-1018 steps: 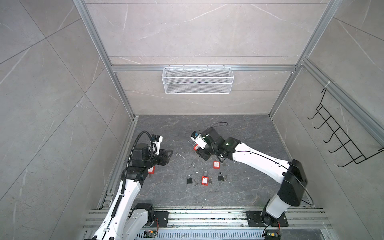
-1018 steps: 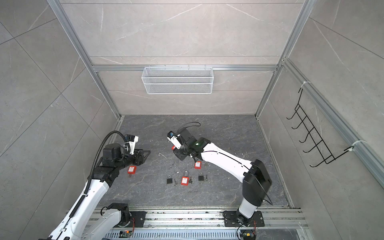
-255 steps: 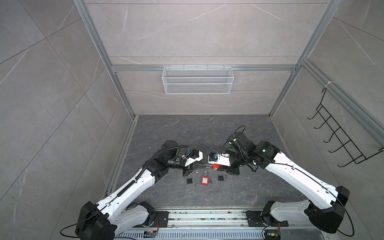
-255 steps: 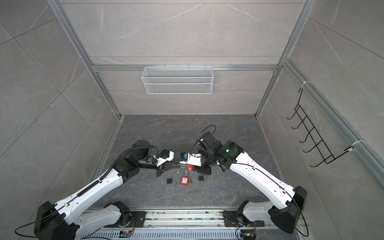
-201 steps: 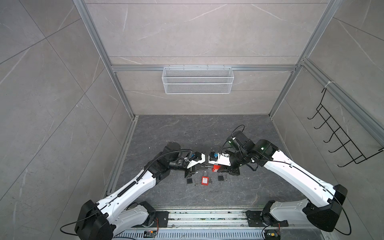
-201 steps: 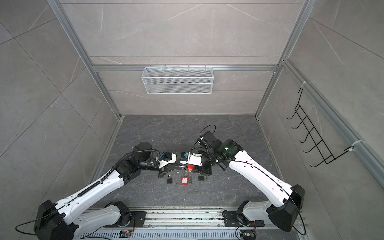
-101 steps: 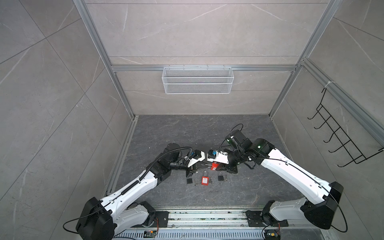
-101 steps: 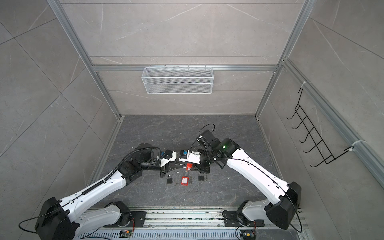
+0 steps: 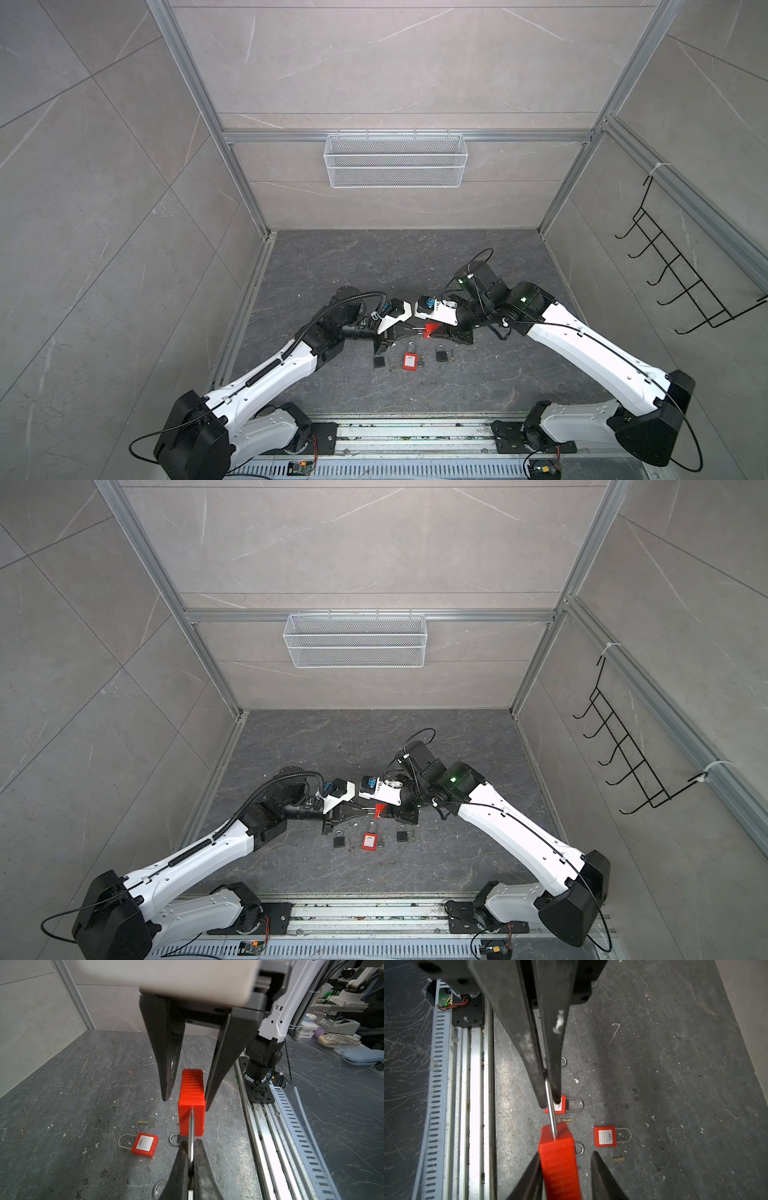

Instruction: Lock with the key

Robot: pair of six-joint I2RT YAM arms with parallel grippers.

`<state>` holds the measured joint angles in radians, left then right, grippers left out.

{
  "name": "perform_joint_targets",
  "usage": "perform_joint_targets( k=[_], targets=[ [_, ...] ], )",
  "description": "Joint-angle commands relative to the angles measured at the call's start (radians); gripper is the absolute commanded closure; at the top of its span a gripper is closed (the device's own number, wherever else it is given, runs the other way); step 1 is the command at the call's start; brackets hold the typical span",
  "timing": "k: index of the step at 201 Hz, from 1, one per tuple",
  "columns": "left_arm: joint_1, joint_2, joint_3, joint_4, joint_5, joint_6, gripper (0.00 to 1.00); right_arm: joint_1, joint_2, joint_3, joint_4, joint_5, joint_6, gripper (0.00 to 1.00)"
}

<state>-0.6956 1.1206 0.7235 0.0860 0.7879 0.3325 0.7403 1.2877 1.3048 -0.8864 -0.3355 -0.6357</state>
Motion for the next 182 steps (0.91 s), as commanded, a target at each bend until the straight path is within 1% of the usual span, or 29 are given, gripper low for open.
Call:
perform_joint_targets(
  k=[1,11,22,47,67,88,147,167,182],
  targets=[
    [-0.013,-0.018,0.039,0.020,0.038,0.010,1.00,-0.019,-0.064,-0.004,0.053,0.027,0.007,0.37],
    [-0.013,-0.019,0.040,0.022,0.037,0.011,1.00,-0.026,-0.075,0.011,0.013,0.026,0.004,0.31],
    [-0.012,-0.019,0.040,0.024,0.038,0.011,1.00,-0.038,-0.081,0.034,-0.043,0.012,0.006,0.28],
    [-0.013,-0.019,0.045,0.027,0.039,0.016,1.00,-0.063,-0.068,0.087,-0.183,-0.009,-0.003,0.27],
    [-0.013,-0.019,0.049,0.026,0.042,0.018,1.00,-0.087,-0.048,0.106,-0.275,-0.020,-0.009,0.30],
    [-0.013,-0.025,0.055,0.011,0.050,0.027,1.00,-0.108,-0.034,0.116,-0.316,-0.027,-0.015,0.34],
    [-0.013,-0.036,0.068,-0.015,0.068,0.035,1.00,-0.120,0.048,0.137,-0.376,-0.057,-0.059,0.41],
    [-0.014,-0.035,0.074,-0.015,0.076,0.031,1.00,-0.122,0.071,0.140,-0.369,-0.043,-0.062,0.45],
    [-0.015,-0.032,0.077,-0.013,0.080,0.026,1.00,-0.122,0.077,0.135,-0.347,-0.057,-0.063,0.46]
  ],
)
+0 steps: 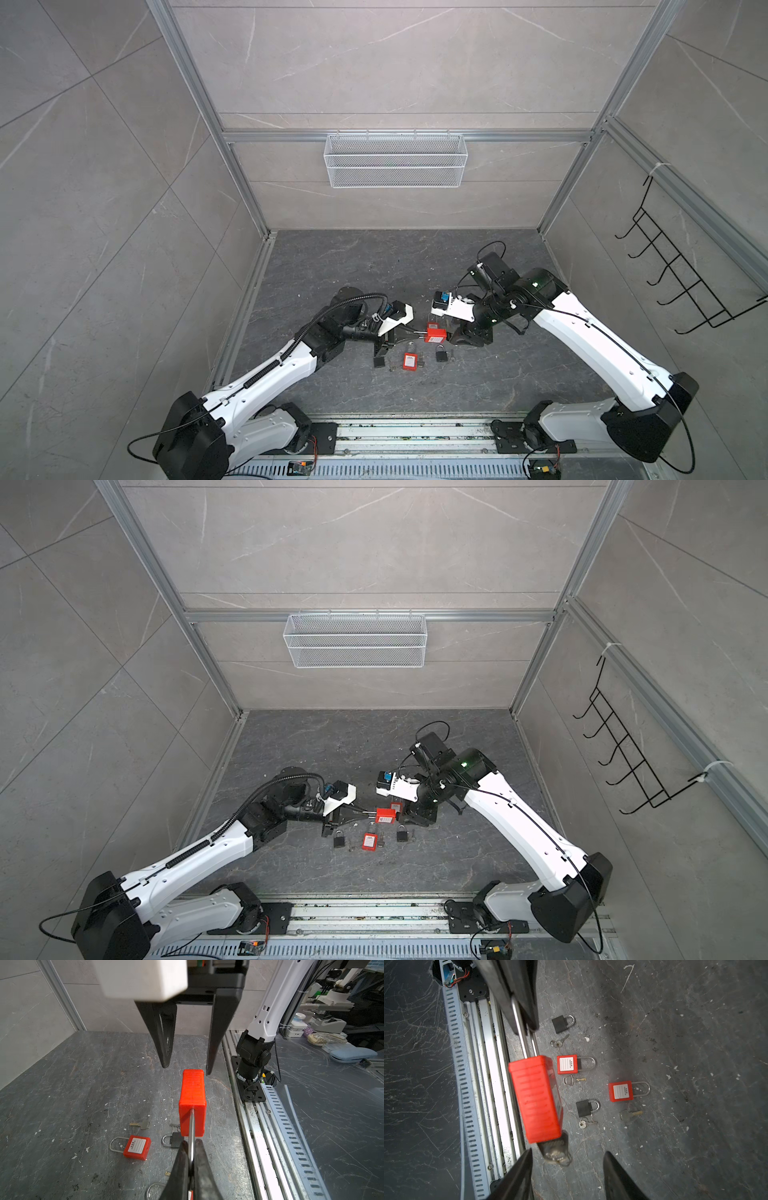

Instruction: Lock with the key

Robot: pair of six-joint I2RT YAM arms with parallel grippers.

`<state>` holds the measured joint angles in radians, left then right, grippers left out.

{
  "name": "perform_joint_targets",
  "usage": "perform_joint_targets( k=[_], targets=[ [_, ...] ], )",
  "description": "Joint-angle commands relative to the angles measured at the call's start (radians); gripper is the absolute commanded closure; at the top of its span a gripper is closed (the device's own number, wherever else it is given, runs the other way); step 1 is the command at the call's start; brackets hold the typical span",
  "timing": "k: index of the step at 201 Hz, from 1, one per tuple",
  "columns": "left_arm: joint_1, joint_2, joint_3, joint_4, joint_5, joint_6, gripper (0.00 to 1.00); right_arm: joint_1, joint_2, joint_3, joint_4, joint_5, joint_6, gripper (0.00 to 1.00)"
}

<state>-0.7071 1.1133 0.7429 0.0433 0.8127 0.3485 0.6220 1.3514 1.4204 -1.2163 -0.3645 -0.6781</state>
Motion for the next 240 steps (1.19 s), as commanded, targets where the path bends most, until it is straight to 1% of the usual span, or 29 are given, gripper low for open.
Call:
perform_joint_targets(
  k=[1,17,27,43,51,61,73,84,99,116,138,165,223,240],
  targets=[
    [-0.003,-0.024,0.057,0.030,0.055,0.009,1.00,-0.004,0.013,0.019,-0.014,-0.030,-0.021,0.46],
    [-0.003,-0.021,0.057,0.037,0.055,0.003,1.00,-0.004,0.012,0.006,0.018,-0.036,-0.023,0.50],
    [-0.003,-0.021,0.055,0.049,0.056,-0.005,1.00,-0.004,0.007,-0.009,0.046,-0.020,-0.023,0.51],
    [-0.003,-0.021,0.046,0.083,0.047,-0.027,1.00,-0.004,-0.013,-0.044,0.110,0.020,-0.016,0.59],
    [-0.003,-0.020,0.042,0.102,0.045,-0.038,1.00,-0.003,-0.031,-0.070,0.162,0.059,0.002,0.59],
    [-0.003,-0.017,0.039,0.116,0.042,-0.047,1.00,-0.002,-0.053,-0.100,0.210,0.079,0.004,0.58],
    [-0.003,-0.013,0.039,0.124,0.037,-0.051,1.00,-0.001,-0.086,-0.142,0.266,0.108,0.011,0.56],
    [-0.003,-0.012,0.038,0.129,0.029,-0.052,1.00,0.000,-0.116,-0.167,0.280,0.117,-0.008,0.53],
    [-0.003,-0.012,0.037,0.129,0.020,-0.049,1.00,0.001,-0.143,-0.171,0.259,0.122,-0.027,0.48],
    [-0.003,-0.012,0.042,0.115,0.019,-0.042,1.00,0.000,-0.179,-0.160,0.210,0.121,-0.052,0.48],
    [-0.003,-0.009,0.048,0.094,0.022,-0.029,1.00,0.001,-0.200,-0.116,0.113,0.082,-0.090,0.48],
    [-0.003,-0.006,0.055,0.069,0.028,-0.013,1.00,0.001,-0.185,-0.058,0.057,0.036,-0.105,0.52],
    [-0.005,0.000,0.068,0.042,0.044,0.000,1.00,0.002,-0.129,-0.037,0.067,0.001,-0.157,0.61],
    [-0.005,0.002,0.073,0.032,0.045,0.007,1.00,0.002,-0.113,-0.039,0.072,-0.009,-0.161,0.65]
  ],
)
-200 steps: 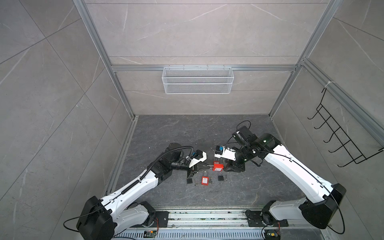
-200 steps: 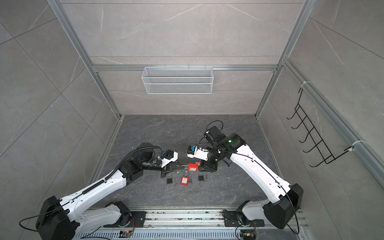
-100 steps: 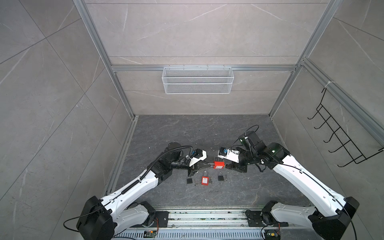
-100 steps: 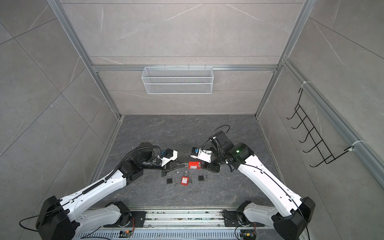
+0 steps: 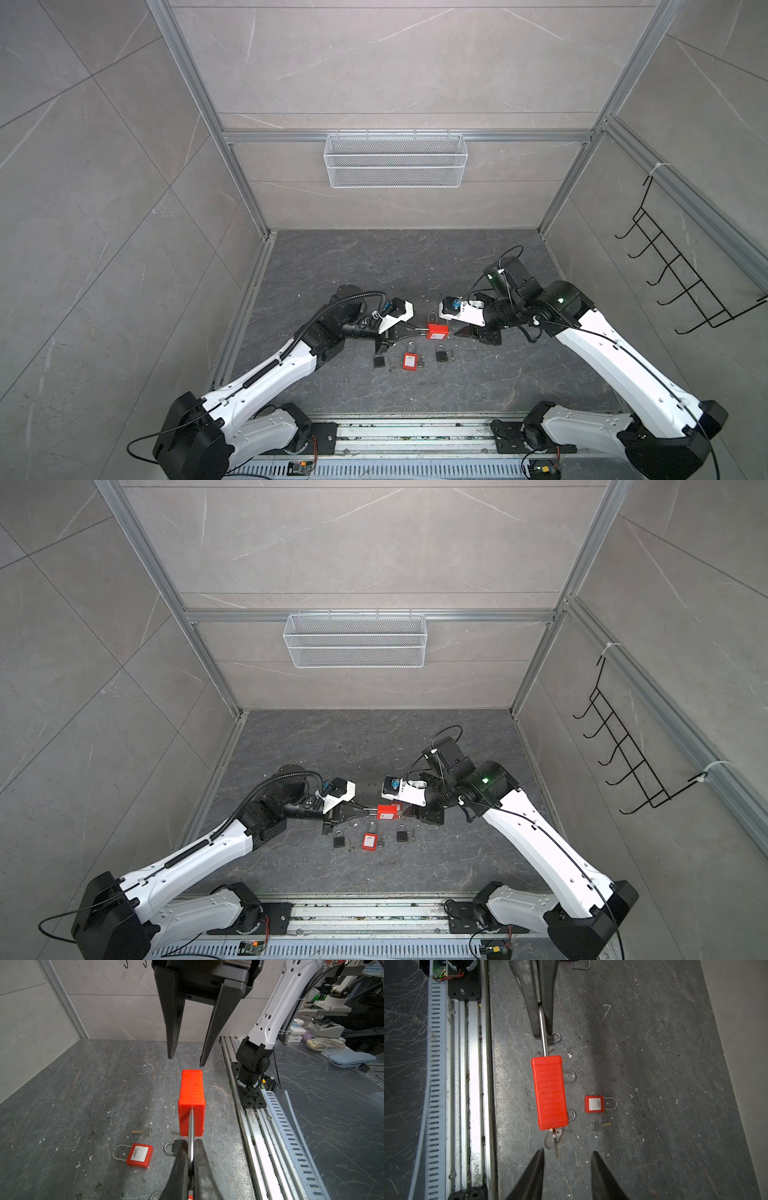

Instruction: Lock with the key

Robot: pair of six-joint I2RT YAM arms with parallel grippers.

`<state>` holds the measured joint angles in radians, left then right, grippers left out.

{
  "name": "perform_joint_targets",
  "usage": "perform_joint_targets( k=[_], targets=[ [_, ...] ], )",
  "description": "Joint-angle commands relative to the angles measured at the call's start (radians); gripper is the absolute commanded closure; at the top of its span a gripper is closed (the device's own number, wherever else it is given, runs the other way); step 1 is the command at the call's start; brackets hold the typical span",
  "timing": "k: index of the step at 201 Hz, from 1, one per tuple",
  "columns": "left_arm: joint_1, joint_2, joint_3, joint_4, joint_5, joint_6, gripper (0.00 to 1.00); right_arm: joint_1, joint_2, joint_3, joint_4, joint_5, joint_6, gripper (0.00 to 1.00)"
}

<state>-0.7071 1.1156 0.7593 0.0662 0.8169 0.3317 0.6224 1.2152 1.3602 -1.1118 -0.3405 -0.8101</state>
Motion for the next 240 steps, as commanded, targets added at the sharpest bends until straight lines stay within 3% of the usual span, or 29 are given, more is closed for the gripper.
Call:
perform_joint_targets(
  k=[1,18,44,82,124,197,240],
  targets=[
    [-0.005,0.000,0.057,0.008,0.041,0.024,1.00,0.002,0.024,0.021,-0.032,-0.034,-0.029,0.65],
    [-0.005,0.003,0.060,-0.001,0.041,0.031,1.00,0.002,0.033,0.015,-0.031,-0.055,-0.032,0.69],
    [-0.005,0.004,0.068,-0.024,0.039,0.047,1.00,0.002,0.047,0.009,-0.040,-0.079,-0.033,0.86],
    [-0.003,0.000,0.083,-0.093,0.018,0.098,1.00,0.002,0.050,0.001,-0.089,-0.075,-0.060,1.00],
    [0.007,-0.013,0.113,-0.220,-0.028,0.190,1.00,-0.010,0.015,-0.067,-0.102,-0.015,-0.062,1.00],
    [0.064,0.001,0.168,-0.356,-0.065,0.288,1.00,-0.086,0.012,-0.172,-0.028,-0.036,-0.009,1.00],
    [0.132,0.079,0.313,-0.688,-0.115,0.448,1.00,-0.118,-0.026,-0.243,0.121,0.009,0.168,1.00]
  ],
)
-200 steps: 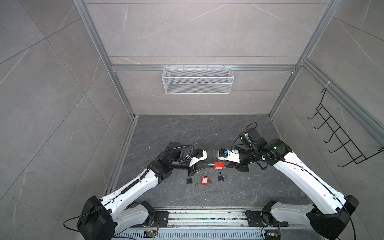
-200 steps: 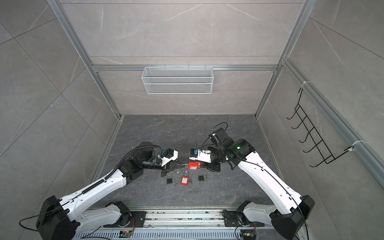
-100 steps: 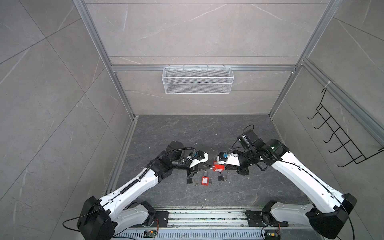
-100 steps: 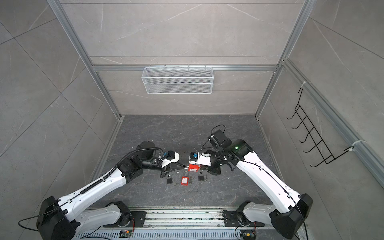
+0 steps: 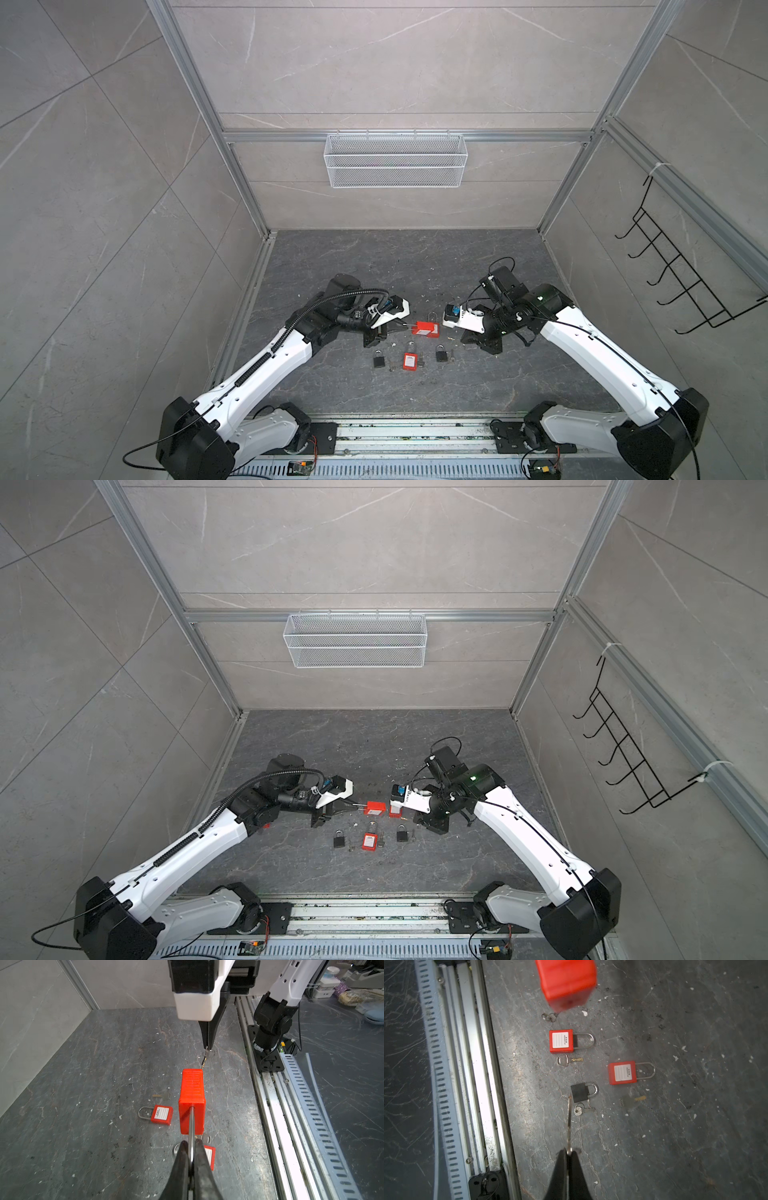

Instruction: Lock with the key

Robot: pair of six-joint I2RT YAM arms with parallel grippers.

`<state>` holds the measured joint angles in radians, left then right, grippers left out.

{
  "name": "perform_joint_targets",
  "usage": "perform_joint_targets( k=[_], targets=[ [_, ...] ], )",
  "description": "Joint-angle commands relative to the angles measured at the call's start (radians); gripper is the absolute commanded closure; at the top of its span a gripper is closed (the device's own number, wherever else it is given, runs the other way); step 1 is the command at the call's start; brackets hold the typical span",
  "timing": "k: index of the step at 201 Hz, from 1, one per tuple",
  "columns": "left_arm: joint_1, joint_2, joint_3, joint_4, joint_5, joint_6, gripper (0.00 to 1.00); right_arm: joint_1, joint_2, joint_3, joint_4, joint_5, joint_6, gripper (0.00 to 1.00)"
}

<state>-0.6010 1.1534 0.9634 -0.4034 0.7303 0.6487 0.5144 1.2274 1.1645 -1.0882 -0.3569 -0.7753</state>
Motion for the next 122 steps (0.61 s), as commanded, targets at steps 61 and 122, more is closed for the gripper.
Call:
perform_joint_targets(
  k=[61,122],
  targets=[
    [0.025,0.272,0.362,-0.612,-0.227,0.276,1.00,-0.012,-0.084,-0.191,0.386,0.092,0.468,1.00],
    [-0.001,0.530,0.570,-0.780,-0.409,0.304,1.00,-0.013,-0.068,-0.258,0.520,0.130,0.661,1.00]
  ],
)
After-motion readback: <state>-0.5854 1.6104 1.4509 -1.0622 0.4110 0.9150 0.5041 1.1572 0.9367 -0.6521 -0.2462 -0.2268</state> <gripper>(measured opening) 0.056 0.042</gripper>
